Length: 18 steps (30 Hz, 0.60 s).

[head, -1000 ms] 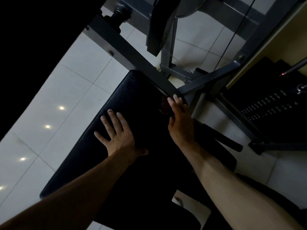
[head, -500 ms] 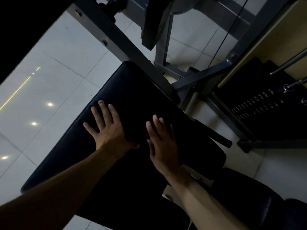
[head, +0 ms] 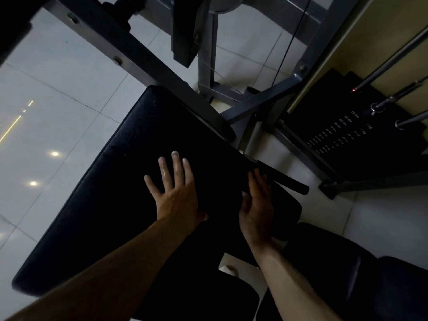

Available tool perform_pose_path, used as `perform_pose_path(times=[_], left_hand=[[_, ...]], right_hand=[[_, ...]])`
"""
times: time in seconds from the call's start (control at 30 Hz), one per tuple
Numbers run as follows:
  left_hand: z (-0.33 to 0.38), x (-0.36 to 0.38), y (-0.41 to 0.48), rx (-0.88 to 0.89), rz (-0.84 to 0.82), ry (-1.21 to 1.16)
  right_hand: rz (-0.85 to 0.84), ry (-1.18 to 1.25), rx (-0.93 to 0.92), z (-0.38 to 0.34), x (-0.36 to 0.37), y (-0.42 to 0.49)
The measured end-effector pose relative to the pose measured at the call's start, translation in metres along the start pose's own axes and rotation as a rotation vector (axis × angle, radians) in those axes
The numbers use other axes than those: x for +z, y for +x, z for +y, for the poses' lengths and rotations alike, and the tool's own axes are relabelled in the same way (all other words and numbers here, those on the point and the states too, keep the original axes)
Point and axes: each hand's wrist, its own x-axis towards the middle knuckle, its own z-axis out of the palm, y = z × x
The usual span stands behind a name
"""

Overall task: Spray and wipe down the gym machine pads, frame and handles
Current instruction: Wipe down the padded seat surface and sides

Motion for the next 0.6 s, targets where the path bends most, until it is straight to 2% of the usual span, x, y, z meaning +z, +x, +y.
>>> perform_pose_path(times=[0.07, 0.1, 0.23, 0.3, 0.37, 0.5, 0.57, 0.6], left_hand=[[0.003, 0.0, 0.002, -0.018, -0.011, -0.006], [0.004, 0.001, 0.002, -0.023, -0.008, -0.011], [0.004, 0.002, 0.0, -0.015, 0.012, -0.001], [0.004, 0.001, -0.002, -0.013, 0.015, 0.002], [0.004, 0.0, -0.004, -0.001, 0.041, 0.002], [0.022, 0.003, -0.007, 0.181, 0.013, 0.118], [0.031, 0.006, -0.007, 0.203, -0.026, 0.155], [0.032, 0.008, -0.005, 0.197, -0.025, 0.164]], right_hand=[[0.095, 0.028, 0.206, -0.019, 0.01, 0.009], [0.103, 0.025, 0.23, -0.036, 0.016, 0.018], [-0.084, -0.002, -0.04, -0.077, 0.032, 0.057], [-0.168, -0.029, -0.169, -0.068, 0.025, 0.065], [-0.172, -0.03, -0.206, -0.041, 0.009, 0.056], [-0.012, 0.002, 0.103, 0.008, -0.019, 0.011], [0.011, 0.026, 0.253, -0.003, -0.014, 0.011], [0.004, 0.035, 0.261, -0.015, -0.008, 0.021]])
